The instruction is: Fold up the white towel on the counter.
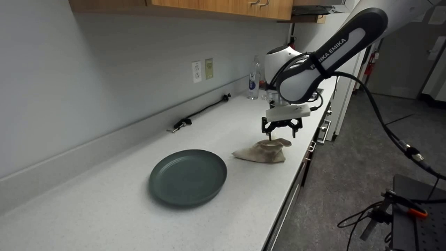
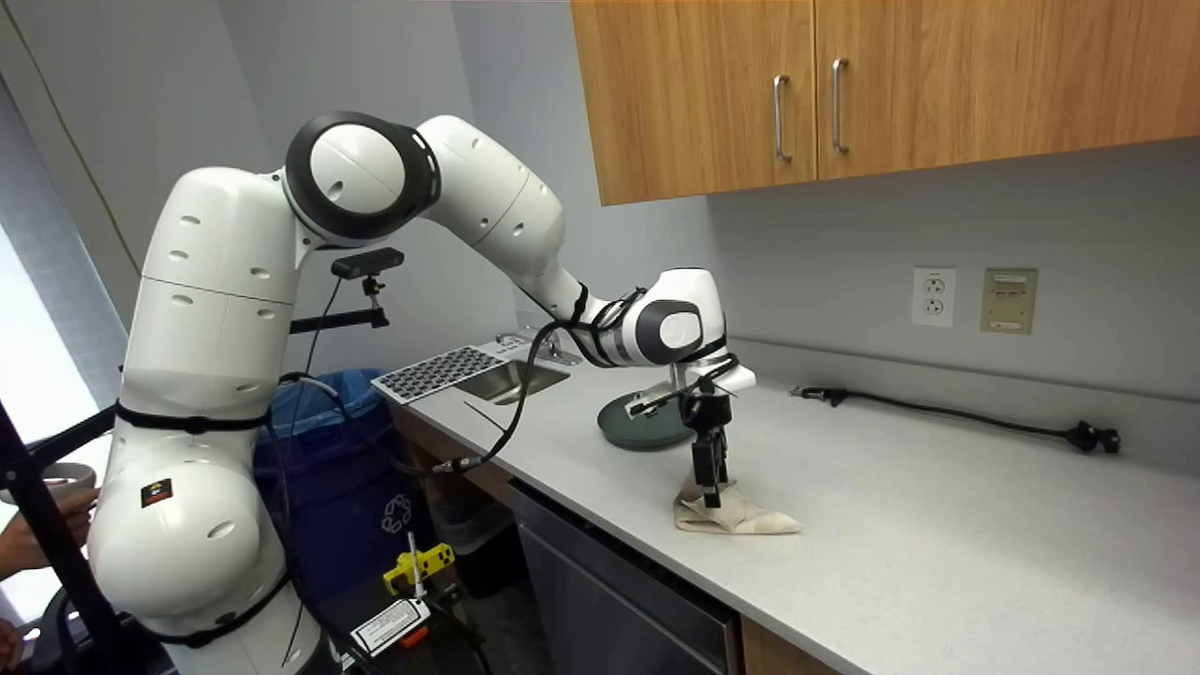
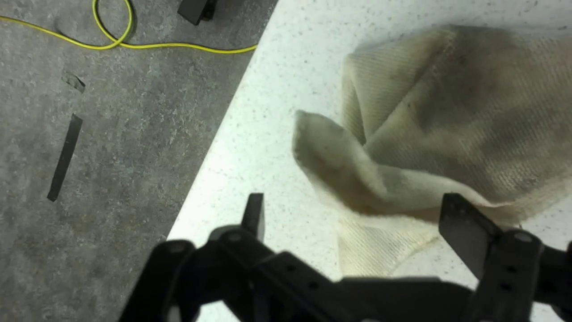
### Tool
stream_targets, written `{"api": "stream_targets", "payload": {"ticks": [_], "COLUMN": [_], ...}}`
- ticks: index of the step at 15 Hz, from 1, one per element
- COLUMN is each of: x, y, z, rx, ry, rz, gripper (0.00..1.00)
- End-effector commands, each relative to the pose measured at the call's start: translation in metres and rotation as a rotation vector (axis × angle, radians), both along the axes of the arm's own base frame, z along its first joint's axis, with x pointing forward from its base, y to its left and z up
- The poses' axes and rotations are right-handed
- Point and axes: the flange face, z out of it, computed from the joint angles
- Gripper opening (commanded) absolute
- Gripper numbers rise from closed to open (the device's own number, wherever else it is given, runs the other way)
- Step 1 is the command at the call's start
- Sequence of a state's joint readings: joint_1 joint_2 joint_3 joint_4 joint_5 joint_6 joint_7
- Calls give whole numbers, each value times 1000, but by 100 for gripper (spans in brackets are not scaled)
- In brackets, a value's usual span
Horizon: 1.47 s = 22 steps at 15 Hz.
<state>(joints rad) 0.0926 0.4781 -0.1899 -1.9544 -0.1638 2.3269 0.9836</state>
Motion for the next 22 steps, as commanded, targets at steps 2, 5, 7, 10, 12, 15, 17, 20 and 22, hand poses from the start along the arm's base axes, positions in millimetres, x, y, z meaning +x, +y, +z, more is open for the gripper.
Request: {"api": "stream_targets", "payload": {"ticks": [2,5,7,10,12,15,17,20,22], "x": [-8,-18,-26,-40,-49,-57,-59,-58,-56], "y": [17,32,39,39,33,19,11,1,-2], "z": [34,45,44,35,26,12,4,-6,-11], "rx": [22,73,106,120,114,115,121,148,169], "ry": [-18,-6,9,33,51,68,61,38,21], "rz": [27,36,36,26,15,-6,-12,-9,-6], "gripper": [100,100,74,61,45,73,69,90,100]}}
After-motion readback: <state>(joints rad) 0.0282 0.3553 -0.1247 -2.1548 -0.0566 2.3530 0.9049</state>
